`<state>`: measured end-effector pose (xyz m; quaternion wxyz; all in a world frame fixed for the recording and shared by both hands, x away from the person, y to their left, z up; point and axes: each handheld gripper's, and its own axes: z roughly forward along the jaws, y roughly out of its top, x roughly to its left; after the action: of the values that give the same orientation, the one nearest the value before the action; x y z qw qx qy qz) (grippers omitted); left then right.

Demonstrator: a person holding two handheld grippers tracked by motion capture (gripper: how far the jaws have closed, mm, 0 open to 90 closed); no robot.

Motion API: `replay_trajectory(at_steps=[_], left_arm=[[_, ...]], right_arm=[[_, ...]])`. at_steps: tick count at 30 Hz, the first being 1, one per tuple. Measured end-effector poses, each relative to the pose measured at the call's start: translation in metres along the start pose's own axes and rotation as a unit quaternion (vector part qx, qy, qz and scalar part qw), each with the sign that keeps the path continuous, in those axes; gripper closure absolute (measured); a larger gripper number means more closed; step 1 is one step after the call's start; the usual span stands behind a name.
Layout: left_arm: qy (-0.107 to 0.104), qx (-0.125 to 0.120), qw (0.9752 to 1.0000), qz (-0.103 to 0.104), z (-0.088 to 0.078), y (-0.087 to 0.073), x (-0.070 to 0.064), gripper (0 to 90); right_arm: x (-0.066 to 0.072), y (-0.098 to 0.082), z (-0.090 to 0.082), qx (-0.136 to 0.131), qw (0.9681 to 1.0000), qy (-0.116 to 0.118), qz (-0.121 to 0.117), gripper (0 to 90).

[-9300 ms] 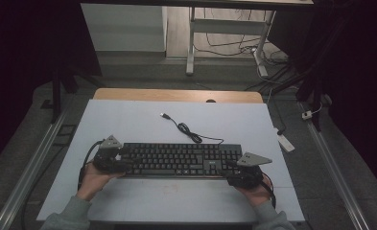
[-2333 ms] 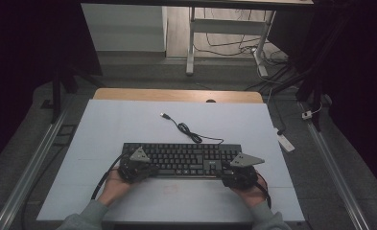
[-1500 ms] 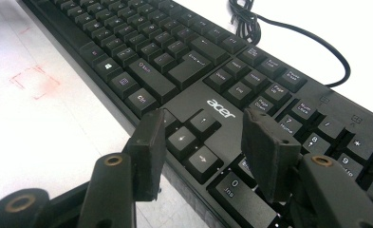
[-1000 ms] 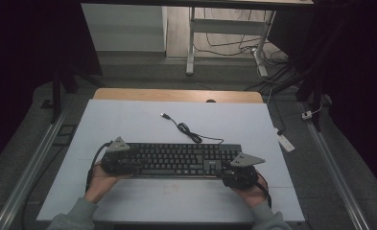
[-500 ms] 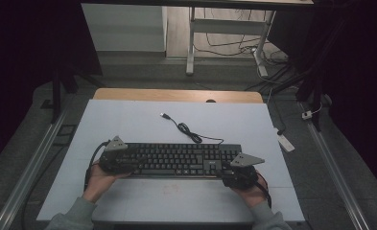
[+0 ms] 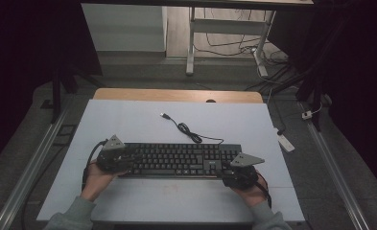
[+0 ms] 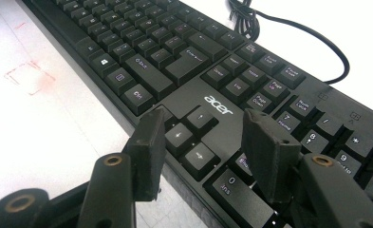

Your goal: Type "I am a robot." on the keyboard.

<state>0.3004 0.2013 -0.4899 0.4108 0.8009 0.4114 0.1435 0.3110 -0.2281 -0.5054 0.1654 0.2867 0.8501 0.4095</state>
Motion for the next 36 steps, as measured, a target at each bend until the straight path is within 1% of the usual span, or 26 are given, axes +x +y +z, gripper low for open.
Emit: replay_trajectory(at_steps=[7, 11, 15, 19, 25, 36], left_arm=[[0.019, 0.008, 0.9998, -0.007, 0.002, -0.003, 0.008, 72.2], [0.029, 0.020, 0.9994, -0.008, 0.004, -0.006, 0.012, 80.8], [0.032, 0.033, 0.9989, -0.012, 0.007, -0.009, 0.015, 88.3], [0.036, 0.050, 0.9981, -0.011, 0.012, -0.011, 0.016, 88.7], [0.033, 0.065, 0.9973, -0.005, 0.017, -0.012, 0.016, 88.7], [0.034, 0.077, 0.9965, -0.002, 0.023, -0.014, 0.015, 88.6]], right_arm=[[0.000, 0.000, 0.001, 0.000, 1.0000, 0.001, -0.001, 50.4], [-0.001, 0.000, 0.001, 0.000, 1.0000, 0.001, 0.000, 50.4], [-0.001, 0.000, 0.001, 0.000, 1.0000, 0.000, 0.000, 50.4], [0.000, 0.000, 0.001, 0.000, 1.0000, 0.000, -0.001, 50.4], [-0.001, 0.000, 0.001, 0.000, 1.0000, 0.000, 0.000, 50.4], [-0.001, 0.000, 0.001, -0.001, 1.0000, 0.002, 0.001, 50.2]])
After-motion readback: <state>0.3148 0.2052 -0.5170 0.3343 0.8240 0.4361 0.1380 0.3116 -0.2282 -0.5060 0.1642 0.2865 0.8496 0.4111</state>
